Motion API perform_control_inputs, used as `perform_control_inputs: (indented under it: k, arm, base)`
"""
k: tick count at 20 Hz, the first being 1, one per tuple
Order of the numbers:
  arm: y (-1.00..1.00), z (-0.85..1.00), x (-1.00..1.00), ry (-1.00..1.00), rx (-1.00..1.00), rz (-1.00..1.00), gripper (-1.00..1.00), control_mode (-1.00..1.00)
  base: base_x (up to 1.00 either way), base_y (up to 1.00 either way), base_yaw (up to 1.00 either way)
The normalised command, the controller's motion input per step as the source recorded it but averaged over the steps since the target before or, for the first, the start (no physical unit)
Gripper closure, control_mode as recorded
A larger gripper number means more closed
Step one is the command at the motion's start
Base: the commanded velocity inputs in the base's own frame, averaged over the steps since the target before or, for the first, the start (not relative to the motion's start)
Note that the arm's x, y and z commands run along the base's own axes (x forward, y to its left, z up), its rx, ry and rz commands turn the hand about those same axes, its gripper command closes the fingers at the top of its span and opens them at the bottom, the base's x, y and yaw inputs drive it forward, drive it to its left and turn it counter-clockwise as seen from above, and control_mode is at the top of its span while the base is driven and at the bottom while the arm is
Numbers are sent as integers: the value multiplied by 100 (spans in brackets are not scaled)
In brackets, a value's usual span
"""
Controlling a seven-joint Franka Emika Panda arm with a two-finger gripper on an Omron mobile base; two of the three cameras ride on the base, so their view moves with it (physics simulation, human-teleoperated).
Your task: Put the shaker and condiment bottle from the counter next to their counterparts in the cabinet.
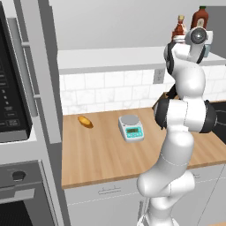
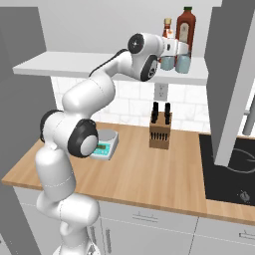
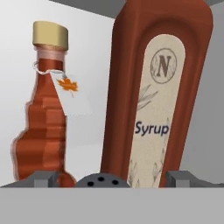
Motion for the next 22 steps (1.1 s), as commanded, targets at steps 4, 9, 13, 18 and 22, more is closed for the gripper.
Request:
perform_control_inputs:
  k: [4,9,13,18,22]
  arm:
    - [16,-4,-10,0,0,3,-100,-100]
    - [51,-2,-34,-2,-3,3,-100,-100]
    - [49,0,-32,-5,-2,3,-100,-100]
    - [42,0,-39,-8,-1,2,-100,-100]
    - [27,0,-43,-12,-1,0,-100,-100]
  base:
    - [0,0,0]
    - [0,0,0]
    - [0,0,0]
    - [0,0,0]
    - [0,0,0]
